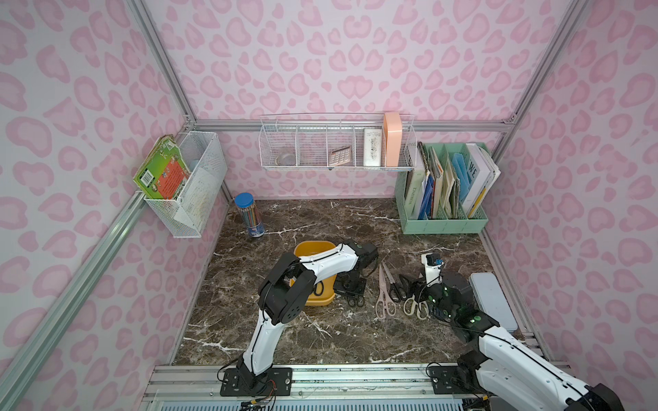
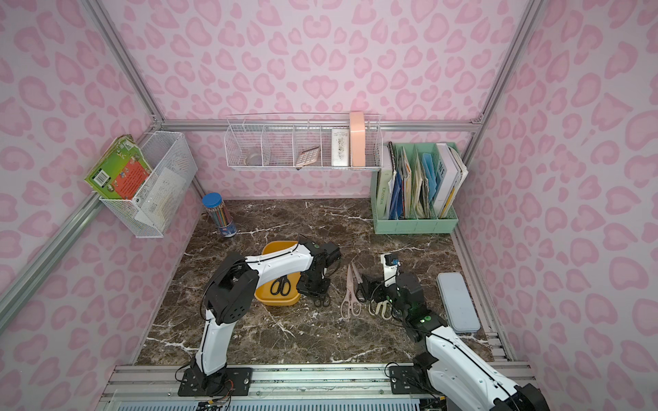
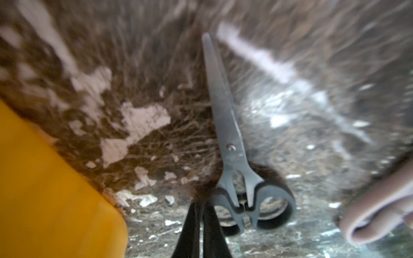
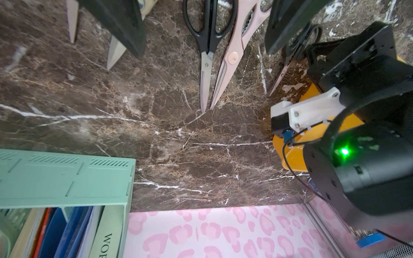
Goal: Put the scissors into the storage box
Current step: Pick up the scissors from the center of the board, then place the scissors in the storage box.
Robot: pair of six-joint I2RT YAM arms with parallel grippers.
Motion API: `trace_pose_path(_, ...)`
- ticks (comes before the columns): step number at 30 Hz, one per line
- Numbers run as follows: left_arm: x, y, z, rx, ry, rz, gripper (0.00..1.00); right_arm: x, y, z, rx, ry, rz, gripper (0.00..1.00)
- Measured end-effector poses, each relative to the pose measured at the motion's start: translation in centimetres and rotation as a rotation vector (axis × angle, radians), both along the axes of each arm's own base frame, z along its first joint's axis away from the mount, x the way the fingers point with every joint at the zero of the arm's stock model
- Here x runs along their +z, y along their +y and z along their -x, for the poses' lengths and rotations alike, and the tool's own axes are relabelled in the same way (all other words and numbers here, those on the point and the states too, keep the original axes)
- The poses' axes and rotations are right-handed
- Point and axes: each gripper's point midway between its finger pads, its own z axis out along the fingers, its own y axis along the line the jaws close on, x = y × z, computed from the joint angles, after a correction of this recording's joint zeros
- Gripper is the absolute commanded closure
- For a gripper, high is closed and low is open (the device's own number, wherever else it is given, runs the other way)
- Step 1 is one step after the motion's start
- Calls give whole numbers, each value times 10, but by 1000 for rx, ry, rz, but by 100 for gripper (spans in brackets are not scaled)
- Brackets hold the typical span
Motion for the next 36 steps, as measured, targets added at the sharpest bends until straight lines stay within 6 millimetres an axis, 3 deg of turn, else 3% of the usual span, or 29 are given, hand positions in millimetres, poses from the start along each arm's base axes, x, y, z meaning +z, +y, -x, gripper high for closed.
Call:
trace_pose_path(5,56,-14,-22,-24,-144,109,100,1,3,-3,8,4,3,15)
trace_pose_path(8,84,-11,-32,-34,-198,147,100,0,7,-4,24,11,9,15)
trace_pose_path(11,103,7,-37,-40,-225,147,100,-1,16,-4,57,21,18,15)
trace_pose_path(14,113,39,-40,-44,-239,117,100,-4,29,-1,106,37,35,16)
trace_pose_path(18,104,97,-42,0,-207,49,100,-10,52,6,188,80,50,16)
trace_pose_path(20,90,127,-38,24,-169,3,100,-17,63,13,230,115,62,17)
trace_pose_path(22,74,144,-29,21,-115,-35,100,-27,69,19,257,154,69,17)
trace_pose_path(27,43,160,-25,1,-40,-103,100,-49,72,22,250,278,89,25)
trace_pose_path(36,24,160,-38,8,-44,-131,97,-92,66,28,200,514,186,50)
